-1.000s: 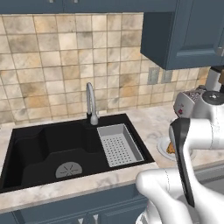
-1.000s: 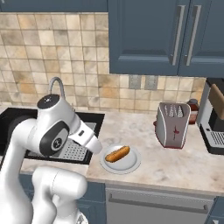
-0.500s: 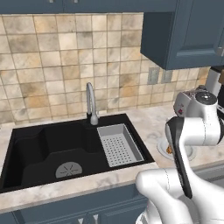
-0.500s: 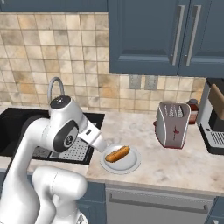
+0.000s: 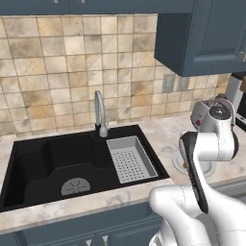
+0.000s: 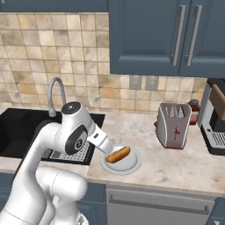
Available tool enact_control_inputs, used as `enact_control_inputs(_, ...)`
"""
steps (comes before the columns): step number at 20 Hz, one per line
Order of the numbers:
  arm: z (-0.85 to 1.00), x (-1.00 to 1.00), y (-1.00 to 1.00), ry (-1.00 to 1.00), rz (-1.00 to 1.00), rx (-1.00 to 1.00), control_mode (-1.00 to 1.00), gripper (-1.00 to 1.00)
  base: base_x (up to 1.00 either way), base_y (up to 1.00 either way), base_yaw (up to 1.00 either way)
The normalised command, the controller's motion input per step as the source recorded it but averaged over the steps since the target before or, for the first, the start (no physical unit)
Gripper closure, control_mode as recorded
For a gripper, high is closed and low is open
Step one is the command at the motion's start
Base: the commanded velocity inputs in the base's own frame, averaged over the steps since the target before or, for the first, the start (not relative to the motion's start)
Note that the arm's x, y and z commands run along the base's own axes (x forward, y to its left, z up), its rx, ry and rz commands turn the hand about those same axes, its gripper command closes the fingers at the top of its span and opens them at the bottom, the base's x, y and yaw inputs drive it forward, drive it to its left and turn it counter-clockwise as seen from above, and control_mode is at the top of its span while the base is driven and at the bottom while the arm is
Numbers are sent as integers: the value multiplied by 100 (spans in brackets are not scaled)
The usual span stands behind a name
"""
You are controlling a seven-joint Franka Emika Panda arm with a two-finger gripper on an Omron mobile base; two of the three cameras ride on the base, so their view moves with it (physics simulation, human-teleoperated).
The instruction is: Pick the hotdog bun from the counter and place it in the microwave. Then turn on the microwave.
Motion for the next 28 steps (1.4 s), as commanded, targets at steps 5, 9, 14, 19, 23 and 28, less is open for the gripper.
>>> enact_control_inputs(5, -27, 21, -12, 0, 0, 0, -100, -100, 0, 0, 0)
enact_control_inputs(9, -21, 18, -8, 0, 0, 0, -100, -100, 0, 0, 0)
enact_control_inputs(14, -25, 28, -4, 0, 0, 0, -100, -100, 0, 0, 0)
enact_control_inputs(19, -23, 28, -4, 0, 0, 0, -100, -100, 0, 0, 0)
enact_control_inputs(23, -19, 24, -11, 0, 0, 0, -100, -100, 0, 0, 0)
enact_control_inputs(28, -16, 13, -15, 1, 0, 0, -100, -100, 0, 0, 0)
